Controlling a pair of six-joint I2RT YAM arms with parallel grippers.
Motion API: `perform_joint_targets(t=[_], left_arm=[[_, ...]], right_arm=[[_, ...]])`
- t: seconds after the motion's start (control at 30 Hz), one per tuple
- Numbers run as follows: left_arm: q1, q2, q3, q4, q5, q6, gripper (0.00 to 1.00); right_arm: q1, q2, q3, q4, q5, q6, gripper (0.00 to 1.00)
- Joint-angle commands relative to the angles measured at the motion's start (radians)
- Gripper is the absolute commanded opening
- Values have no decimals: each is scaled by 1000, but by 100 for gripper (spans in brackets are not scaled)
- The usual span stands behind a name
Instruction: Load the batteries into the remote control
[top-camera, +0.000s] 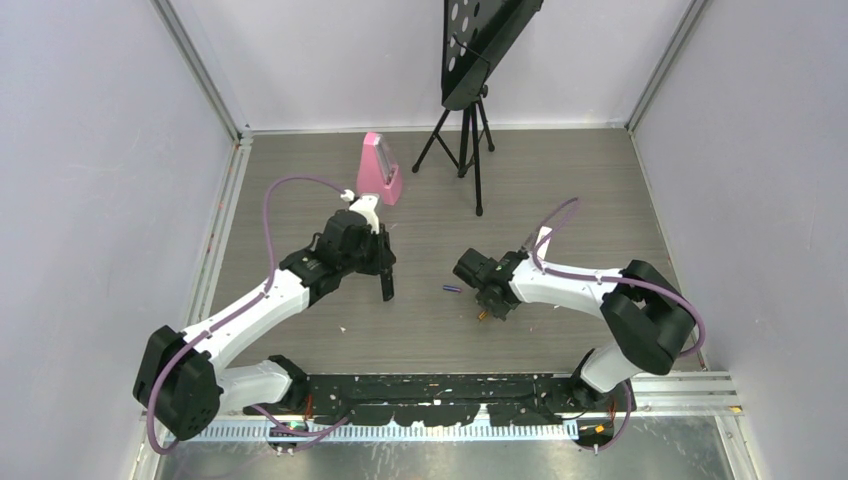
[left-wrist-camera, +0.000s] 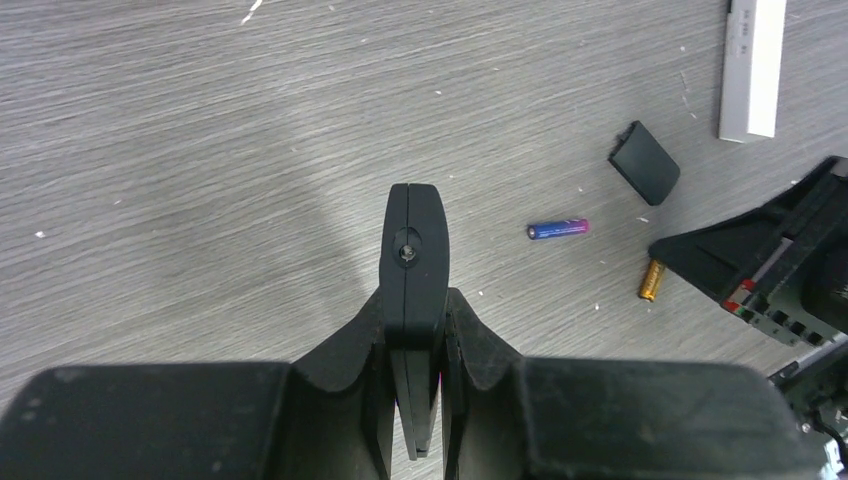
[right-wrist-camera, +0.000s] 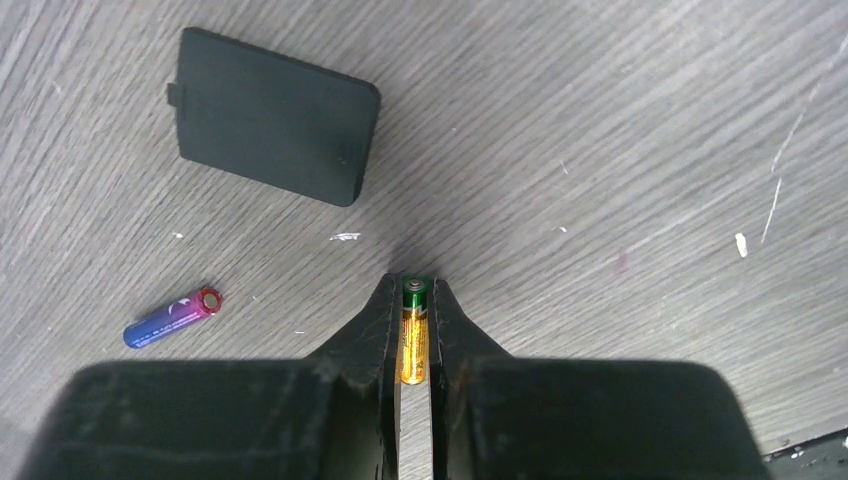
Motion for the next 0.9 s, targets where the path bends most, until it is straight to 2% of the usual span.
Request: perform_joint_targets(t=[0.0,0.13,0.2,0.3,0.5,0.63,0.87], left_arm=[[7,-27,-21,127,107,-3,0],[15,-31,-44,228,206,-22,0],[31,-30,-50,280,275,-53,0],[66,-23,-47,366,416,-112,0],[101,-30,-22,465,554,-272,0],[129,-33,-5,492,633,-367,0],[160,0,0,584,775,-525,0]], right_arm=[[0,-26,23,67,107,-198,0],[52,-163,99,124,190,-405,0],[112,-224,156,119,266,-492,0],[181,-298,212,172,295,-625,0],[272,-359,258,313,310,-876,0],[303,-386,265,416,255,-1015,0],[353,-369,278,489,186,-1176,0]])
